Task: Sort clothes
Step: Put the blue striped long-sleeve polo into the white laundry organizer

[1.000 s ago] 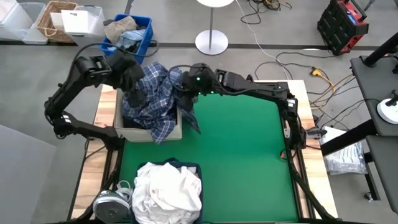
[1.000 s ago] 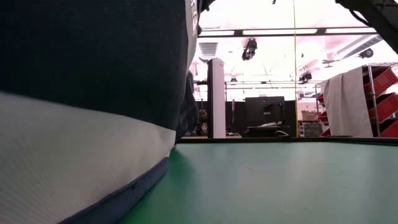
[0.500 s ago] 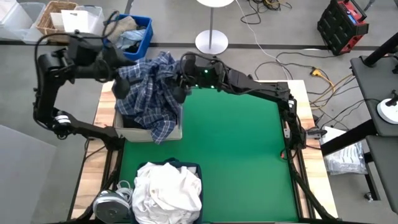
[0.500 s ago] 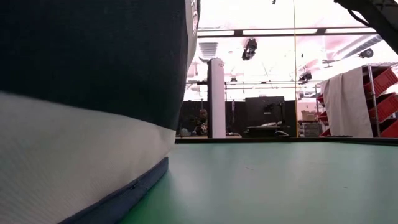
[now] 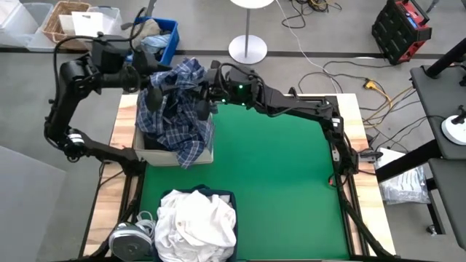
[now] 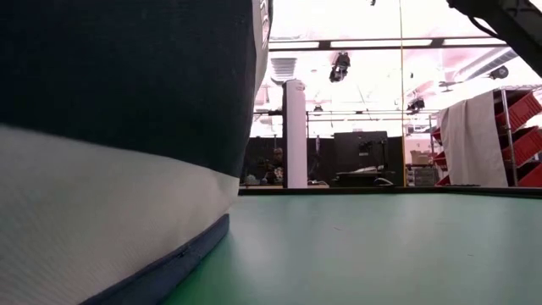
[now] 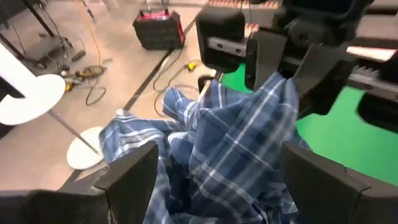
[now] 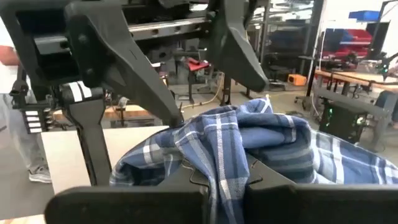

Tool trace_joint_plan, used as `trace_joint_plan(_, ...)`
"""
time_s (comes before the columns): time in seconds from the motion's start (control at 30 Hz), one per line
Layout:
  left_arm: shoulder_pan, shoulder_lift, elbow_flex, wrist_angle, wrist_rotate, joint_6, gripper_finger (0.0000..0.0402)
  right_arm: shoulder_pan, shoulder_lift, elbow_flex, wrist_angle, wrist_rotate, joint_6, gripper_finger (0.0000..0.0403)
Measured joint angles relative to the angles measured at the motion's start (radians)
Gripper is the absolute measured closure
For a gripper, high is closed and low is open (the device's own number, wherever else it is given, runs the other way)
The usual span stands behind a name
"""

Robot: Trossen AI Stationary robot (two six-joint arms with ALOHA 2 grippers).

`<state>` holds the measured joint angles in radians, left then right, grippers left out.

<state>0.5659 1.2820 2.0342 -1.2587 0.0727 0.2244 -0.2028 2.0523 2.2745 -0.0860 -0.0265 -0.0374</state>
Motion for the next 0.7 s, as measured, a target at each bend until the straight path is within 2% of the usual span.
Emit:
trace_joint_plan(0.43, 0.001, -0.012, -0.138, -0.032, 0.026, 0.011, 0.0099, 0.000, 0.026, 0.002, 0.003, 0.000, 0.019, 0.0394)
trace_joint_plan(0.57, 0.000, -0.012, -0.184, -0.017, 0.026, 0.019, 0.0153, 0.000, 0.029, 0.002, 0.006, 0.000, 0.019, 0.0394)
trace_joint_plan(0.7, 0.000, -0.013, -0.208, -0.007, 0.026, 0.029, 0.0260, 0.000, 0.030, 0.002, 0.001, 0.000, 0.019, 0.0394)
